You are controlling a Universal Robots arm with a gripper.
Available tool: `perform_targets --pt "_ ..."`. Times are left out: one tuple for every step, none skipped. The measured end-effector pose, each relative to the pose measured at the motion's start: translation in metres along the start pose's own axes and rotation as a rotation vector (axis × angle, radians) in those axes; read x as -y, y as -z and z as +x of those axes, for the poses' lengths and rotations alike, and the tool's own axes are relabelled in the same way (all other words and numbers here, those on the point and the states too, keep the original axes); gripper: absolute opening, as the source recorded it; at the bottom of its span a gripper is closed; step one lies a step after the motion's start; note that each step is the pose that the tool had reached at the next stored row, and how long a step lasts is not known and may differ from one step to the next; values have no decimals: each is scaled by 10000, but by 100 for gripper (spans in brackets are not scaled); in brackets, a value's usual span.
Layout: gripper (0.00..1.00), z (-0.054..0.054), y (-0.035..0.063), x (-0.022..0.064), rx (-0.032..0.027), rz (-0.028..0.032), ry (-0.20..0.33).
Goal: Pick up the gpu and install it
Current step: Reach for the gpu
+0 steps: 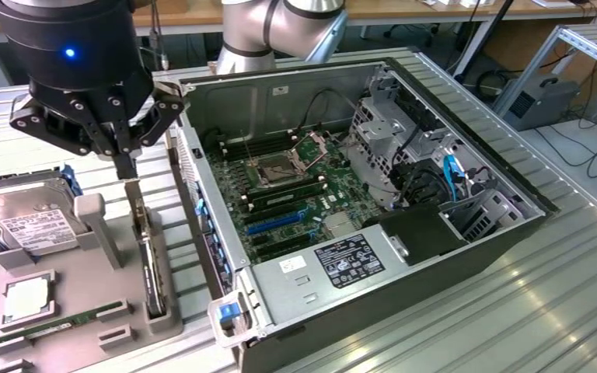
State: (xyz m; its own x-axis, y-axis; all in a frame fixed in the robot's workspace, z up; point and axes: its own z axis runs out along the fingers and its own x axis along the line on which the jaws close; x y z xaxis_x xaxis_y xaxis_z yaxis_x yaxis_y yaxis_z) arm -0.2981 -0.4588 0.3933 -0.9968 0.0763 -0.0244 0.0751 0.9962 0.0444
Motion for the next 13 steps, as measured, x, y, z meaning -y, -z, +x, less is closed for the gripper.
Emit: perform_targets --pt "11 -2 1 35 0 0 0" --pt "11 -5 3 71 0 0 1" --pt "11 -7 4 114 1 -1 1" --pt "11 -9 6 150 0 0 1" --pt "11 -11 7 170 0 0 0" --pt "11 -12 8 190 0 0 0" --pt "11 -14 10 218 -1 1 0" --pt "11 -16 11 246 0 0 1" --pt "11 -19 12 283 0 0 1" --pt "11 0 13 296 1 1 0" --pt "11 22 14 301 0 0 0" --pt "11 56 14 304 1 0 1" --pt "11 83 15 306 0 0 1"
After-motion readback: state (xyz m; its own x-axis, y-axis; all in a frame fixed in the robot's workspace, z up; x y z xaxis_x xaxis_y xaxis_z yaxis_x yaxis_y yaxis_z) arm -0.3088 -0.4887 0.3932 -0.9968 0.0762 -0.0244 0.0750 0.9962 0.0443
